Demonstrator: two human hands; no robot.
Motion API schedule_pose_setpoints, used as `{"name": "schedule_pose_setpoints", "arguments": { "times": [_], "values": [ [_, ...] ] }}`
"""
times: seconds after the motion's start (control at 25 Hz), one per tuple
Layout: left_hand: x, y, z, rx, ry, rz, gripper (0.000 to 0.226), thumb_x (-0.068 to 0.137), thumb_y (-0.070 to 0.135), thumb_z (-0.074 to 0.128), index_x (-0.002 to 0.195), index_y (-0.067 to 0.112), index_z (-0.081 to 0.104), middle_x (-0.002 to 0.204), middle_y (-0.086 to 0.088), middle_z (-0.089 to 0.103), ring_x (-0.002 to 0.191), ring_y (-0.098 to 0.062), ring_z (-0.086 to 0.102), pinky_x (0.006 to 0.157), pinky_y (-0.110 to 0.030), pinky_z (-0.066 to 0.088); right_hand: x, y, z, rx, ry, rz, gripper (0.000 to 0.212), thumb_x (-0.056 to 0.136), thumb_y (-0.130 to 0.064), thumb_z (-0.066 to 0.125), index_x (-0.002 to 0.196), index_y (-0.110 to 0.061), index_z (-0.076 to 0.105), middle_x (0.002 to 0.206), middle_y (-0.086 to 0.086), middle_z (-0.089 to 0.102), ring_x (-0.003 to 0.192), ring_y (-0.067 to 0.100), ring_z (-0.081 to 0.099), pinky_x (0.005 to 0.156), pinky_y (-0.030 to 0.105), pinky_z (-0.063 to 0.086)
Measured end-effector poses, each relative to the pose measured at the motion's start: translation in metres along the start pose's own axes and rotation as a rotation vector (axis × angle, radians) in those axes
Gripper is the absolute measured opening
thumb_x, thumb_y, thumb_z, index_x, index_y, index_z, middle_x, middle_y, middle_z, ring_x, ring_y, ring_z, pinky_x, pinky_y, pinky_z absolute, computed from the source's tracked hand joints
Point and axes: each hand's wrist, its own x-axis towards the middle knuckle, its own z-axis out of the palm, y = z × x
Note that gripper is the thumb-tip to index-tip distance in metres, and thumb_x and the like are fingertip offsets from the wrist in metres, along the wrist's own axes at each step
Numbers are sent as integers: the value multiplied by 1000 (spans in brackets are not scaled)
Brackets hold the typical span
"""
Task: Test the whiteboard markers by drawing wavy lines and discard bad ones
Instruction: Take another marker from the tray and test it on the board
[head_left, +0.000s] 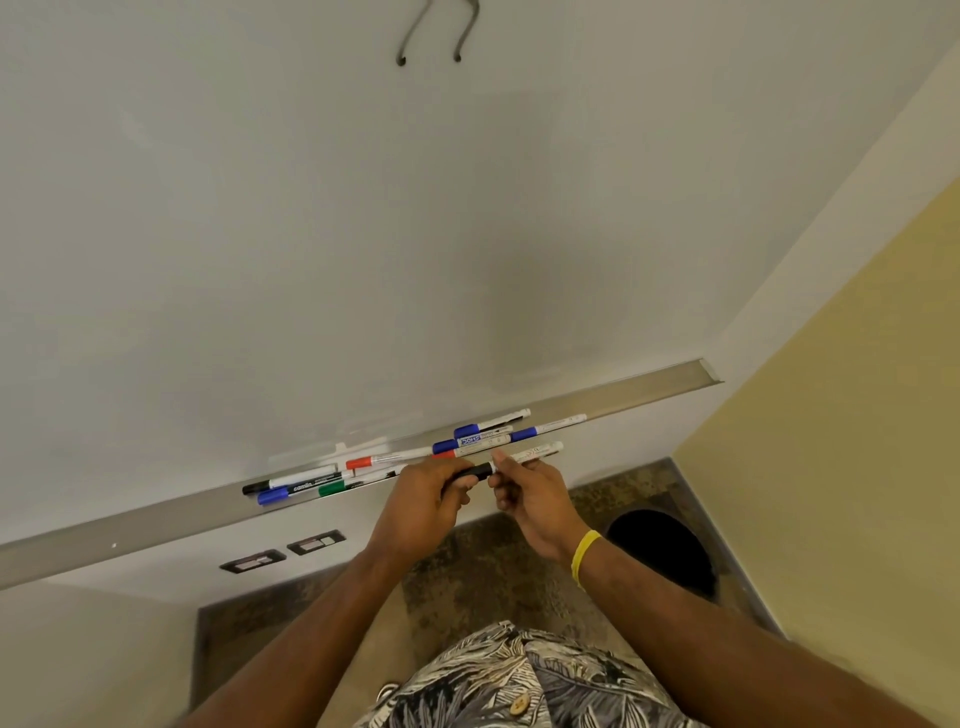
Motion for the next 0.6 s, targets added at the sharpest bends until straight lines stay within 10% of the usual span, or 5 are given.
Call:
{"name": "schedule_pose_setpoints", "arguments": {
  "times": [0.6],
  "values": [
    [21,15,11,52,-40,-77,27,99,27,53,123,25,65,96,12,68,79,-2,65,77,-16,53,8,-14,-18,-208,65,-109,26,97,-32,59,99,-11,73,71,7,69,61,14,58,61,26,48]
  ]
}}
